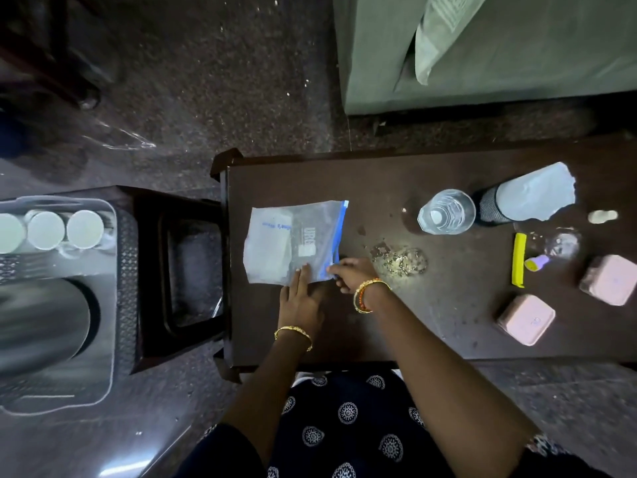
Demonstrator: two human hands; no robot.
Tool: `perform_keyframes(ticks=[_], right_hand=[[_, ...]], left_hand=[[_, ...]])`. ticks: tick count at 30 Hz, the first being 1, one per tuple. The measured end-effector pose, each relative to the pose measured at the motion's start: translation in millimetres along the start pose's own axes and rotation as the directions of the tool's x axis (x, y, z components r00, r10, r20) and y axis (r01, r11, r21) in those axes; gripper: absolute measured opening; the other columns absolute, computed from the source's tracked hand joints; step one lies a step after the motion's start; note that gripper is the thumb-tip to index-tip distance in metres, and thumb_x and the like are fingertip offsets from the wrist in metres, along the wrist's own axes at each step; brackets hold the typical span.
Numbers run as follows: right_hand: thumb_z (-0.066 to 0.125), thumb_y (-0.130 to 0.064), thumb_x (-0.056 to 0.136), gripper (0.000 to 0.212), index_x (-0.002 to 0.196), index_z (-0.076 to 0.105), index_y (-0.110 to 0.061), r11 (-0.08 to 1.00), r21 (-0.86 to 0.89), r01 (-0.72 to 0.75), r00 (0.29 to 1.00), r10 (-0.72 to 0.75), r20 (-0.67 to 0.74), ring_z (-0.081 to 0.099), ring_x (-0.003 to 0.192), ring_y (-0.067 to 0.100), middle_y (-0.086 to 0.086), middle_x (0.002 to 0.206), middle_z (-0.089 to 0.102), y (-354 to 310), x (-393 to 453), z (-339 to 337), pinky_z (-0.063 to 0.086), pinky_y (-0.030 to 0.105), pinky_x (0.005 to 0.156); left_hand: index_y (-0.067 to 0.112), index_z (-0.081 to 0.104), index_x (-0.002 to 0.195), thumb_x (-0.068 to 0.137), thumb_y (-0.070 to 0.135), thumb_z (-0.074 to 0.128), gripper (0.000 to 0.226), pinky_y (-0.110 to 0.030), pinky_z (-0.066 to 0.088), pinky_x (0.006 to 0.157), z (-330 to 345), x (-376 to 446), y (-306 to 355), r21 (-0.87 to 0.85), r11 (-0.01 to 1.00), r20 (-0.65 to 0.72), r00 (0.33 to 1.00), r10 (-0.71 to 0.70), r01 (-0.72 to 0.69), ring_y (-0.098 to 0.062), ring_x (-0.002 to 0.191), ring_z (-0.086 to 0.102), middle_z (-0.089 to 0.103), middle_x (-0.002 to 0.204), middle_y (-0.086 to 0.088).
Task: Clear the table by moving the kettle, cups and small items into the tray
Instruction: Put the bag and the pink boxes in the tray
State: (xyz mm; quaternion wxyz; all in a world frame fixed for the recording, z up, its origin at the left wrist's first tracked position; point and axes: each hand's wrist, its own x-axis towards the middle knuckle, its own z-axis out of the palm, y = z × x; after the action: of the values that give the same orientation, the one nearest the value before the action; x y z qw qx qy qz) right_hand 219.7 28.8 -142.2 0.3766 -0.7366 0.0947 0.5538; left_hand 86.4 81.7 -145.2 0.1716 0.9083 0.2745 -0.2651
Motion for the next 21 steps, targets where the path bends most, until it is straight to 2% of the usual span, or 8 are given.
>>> perform_keyframes(ticks=[2, 4, 7, 9, 11, 16, 19, 21], right_hand=[[0.067, -0.011, 0.08, 0.02, 0.062, 0.06, -0.016, 0.998, 0.054, 0.03, 0.996, -0.034, 0.081, 0.047, 0.036, 0.003, 0.0, 0.054, 0.055, -11.4, -19.3, -2.3, 0.041, 0.015, 0.039], [0.065, -0.019, 0.084, 0.021, 0.063, 0.064, -0.017, 0.991, 0.116, 0.071, 0.987, -0.087, 0.137, 0.05, 0.042, 0.005, -0.002, 0.054, 0.059, -22.2, -38.9, -5.4, 0.042, 0.015, 0.041], [0.053, -0.033, 0.091, 0.031, 0.068, 0.066, -0.018, 0.979, 0.188, 0.074, 0.986, -0.1, 0.135, 0.052, 0.045, 0.004, -0.008, 0.048, 0.063, -37.0, -67.4, -16.0, 0.04, 0.017, 0.044], [0.049, -0.027, 0.094, 0.023, 0.082, 0.065, -0.014, 0.969, 0.227, 0.095, 0.993, -0.108, 0.047, 0.052, 0.054, 0.006, -0.007, 0.059, 0.066, -40.1, -77.3, -27.0, 0.039, 0.019, 0.048], [0.055, -0.014, 0.09, 0.012, 0.1, 0.06, -0.014, 0.968, 0.2, 0.154, 0.986, -0.14, -0.086, 0.055, 0.072, 0.012, 0.002, 0.087, 0.065, -37.2, -87.6, -37.4, 0.043, 0.024, 0.056], [0.063, 0.012, 0.078, 0.06, 0.13, 0.039, -0.006, 0.927, 0.12, 0.354, 0.934, -0.345, -0.094, 0.046, 0.11, 0.017, 0.007, 0.117, 0.047, -31.5, -110.6, -48.4, 0.045, 0.027, 0.089], [0.064, 0.009, 0.079, 0.067, 0.134, 0.033, -0.012, 0.892, 0.223, 0.393, 0.917, -0.398, -0.023, 0.064, 0.086, 0.01, 0.011, 0.108, 0.062, -34.1, -128.9, -49.4, 0.055, 0.017, 0.069], [0.067, 0.007, 0.078, 0.075, 0.138, 0.03, -0.019, 0.866, 0.159, 0.474, 0.876, -0.482, 0.014, 0.066, 0.075, 0.009, 0.01, 0.091, 0.067, -34.9, -138.3, -49.1, 0.055, 0.017, 0.067]], left_hand=[[0.012, 0.058, 0.119, 0.086, 0.021, 0.055, 0.035, -0.046, 0.031, 0.111, -17.7, -9.8, 3.5, -0.059, 0.998, -0.137, 0.99, -0.019, 0.011, -0.03, 0.143, 0.025, 0.024, 0.155, -0.016], [0.005, 0.07, 0.098, 0.071, 0.009, 0.071, 0.027, -0.046, 0.05, 0.093, -34.6, -20.3, 4.6, -0.119, 0.993, -0.32, 0.947, -0.028, -0.011, -0.033, 0.117, 0.06, 0.061, 0.126, -0.021], [-0.001, 0.07, 0.099, 0.076, -0.008, 0.058, 0.027, -0.042, 0.055, 0.084, -62.7, -36.4, 3.6, -0.394, 0.916, -0.478, 0.868, -0.138, -0.072, -0.034, 0.093, 0.069, 0.072, 0.099, -0.022], [-0.003, 0.07, 0.099, 0.08, -0.013, 0.048, 0.03, -0.029, 0.052, 0.085, -82.1, -44.1, 1.4, -0.647, 0.758, -0.469, 0.826, -0.314, -0.08, -0.028, 0.092, 0.069, 0.072, 0.097, -0.02], [0.001, 0.07, 0.093, 0.082, -0.013, 0.046, 0.029, -0.006, 0.045, 0.075, -103.9, -54.2, -4.1, -0.806, 0.588, -0.408, 0.787, -0.463, -0.072, -0.017, 0.086, 0.066, 0.073, 0.096, -0.017], [-0.004, 0.068, 0.095, 0.085, -0.014, 0.049, 0.024, 0.002, 0.043, 0.064, -137.5, -77.4, -24.4, -0.922, 0.371, -0.285, 0.836, -0.469, -0.106, 0.019, 0.064, 0.06, 0.067, 0.096, -0.009], [-0.009, 0.066, 0.101, 0.085, -0.012, 0.05, 0.023, 0.002, 0.044, 0.064, -141.6, -86.8, -29.5, -0.935, 0.339, -0.262, 0.852, -0.453, -0.107, 0.021, 0.065, 0.06, 0.064, 0.1, -0.006], [-0.009, 0.064, 0.104, 0.086, -0.009, 0.053, 0.022, -0.001, 0.048, 0.06, -141.8, -92.2, -31.7, -0.964, 0.253, -0.195, 0.867, -0.458, -0.084, 0.016, 0.061, 0.062, 0.066, 0.095, -0.004]])
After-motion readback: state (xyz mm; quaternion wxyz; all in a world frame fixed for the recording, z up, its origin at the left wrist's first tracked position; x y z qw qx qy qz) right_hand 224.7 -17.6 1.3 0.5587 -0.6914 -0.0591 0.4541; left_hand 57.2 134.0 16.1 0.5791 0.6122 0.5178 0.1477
